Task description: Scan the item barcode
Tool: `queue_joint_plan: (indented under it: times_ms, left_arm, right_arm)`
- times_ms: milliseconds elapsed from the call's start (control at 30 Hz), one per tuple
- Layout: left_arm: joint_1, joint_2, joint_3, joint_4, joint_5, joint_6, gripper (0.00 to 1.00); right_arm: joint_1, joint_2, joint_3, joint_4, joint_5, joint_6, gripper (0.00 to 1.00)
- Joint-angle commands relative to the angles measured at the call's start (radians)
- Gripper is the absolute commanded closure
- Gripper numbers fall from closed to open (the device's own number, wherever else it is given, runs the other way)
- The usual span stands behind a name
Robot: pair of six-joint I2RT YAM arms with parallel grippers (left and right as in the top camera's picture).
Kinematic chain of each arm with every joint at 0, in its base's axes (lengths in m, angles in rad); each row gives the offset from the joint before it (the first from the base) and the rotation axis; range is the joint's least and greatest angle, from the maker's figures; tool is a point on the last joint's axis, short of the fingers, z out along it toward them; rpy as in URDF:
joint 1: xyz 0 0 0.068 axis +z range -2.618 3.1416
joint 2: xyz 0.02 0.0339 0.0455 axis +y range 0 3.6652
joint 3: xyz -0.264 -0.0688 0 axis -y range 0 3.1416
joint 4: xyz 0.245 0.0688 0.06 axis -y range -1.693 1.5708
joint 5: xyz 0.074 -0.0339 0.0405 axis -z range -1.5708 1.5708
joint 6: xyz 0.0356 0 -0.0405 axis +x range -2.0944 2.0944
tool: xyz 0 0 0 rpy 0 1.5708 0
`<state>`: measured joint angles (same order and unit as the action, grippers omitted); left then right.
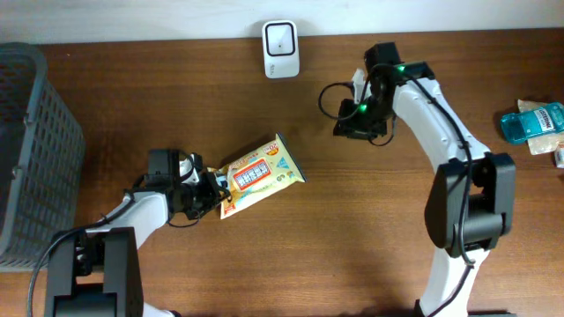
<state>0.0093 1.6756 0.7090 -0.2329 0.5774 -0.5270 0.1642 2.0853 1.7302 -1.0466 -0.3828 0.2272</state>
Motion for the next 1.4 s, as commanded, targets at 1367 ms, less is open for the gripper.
queue_joint_plan:
  times_ms: [1367]
  left_arm:
    - [-0.492,0.047,0.681,-0.662,-0.856,0.506,0.96]
  right_arm:
    - [-0.043,-0.005,0.007,-0.059,0.016,-0.037,0.59]
